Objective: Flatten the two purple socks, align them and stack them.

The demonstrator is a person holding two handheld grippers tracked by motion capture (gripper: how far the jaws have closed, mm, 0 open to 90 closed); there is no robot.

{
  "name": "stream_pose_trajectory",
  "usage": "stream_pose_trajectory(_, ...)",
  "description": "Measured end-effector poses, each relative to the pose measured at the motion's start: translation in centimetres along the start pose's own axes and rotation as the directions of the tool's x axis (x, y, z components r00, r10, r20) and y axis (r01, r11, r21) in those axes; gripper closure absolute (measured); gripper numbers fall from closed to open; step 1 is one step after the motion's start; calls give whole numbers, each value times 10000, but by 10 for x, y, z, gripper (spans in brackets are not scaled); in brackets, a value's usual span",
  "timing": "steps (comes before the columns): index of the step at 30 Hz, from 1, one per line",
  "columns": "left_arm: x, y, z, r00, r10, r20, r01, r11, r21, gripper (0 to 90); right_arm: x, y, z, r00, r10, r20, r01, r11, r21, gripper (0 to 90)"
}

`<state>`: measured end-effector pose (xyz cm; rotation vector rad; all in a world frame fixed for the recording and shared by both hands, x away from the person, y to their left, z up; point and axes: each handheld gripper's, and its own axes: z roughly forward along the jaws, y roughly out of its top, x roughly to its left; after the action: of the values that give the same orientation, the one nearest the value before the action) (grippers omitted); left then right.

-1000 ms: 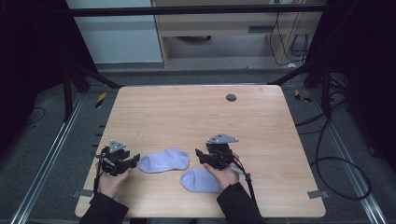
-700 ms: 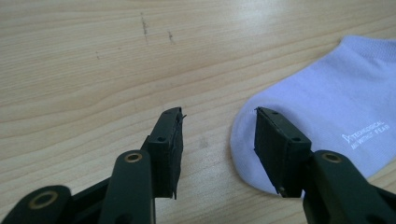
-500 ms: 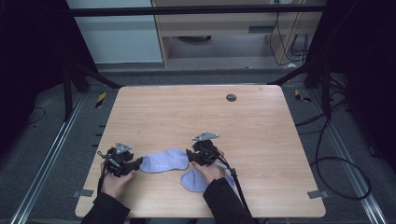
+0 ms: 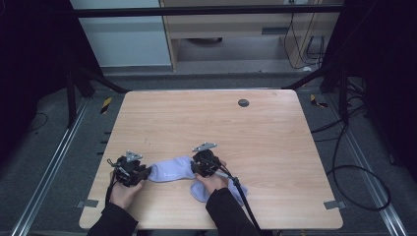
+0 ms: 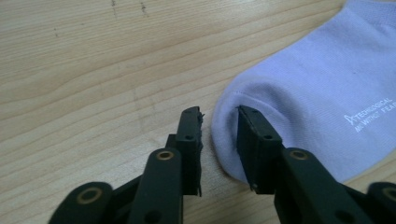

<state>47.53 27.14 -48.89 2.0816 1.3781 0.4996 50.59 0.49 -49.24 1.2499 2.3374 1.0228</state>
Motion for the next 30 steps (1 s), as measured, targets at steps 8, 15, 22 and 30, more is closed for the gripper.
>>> stream_pose_trajectory(8,-3,1,1,9995,-225,228,223,9997,75,857,1,-5,3,9999,-101,62,101,9999,34,774)
stream_pose_trajectory(15,-6,3,-4,9989,-199,416,203,9998,-90,873,3,-6,0,10000,5,79,-4,9999,-112,865)
stream_pose_trajectory(22,-9,8,-19,9970,-317,711,368,9968,-713,875,-1,-3,-16,9994,206,-263,-220,9983,-541,869)
stream_pose_trajectory(30,-21,15,-38,9927,-270,1173,429,9900,-1344,875,-5,4,-44,9990,-12,-449,-31,9953,-963,870)
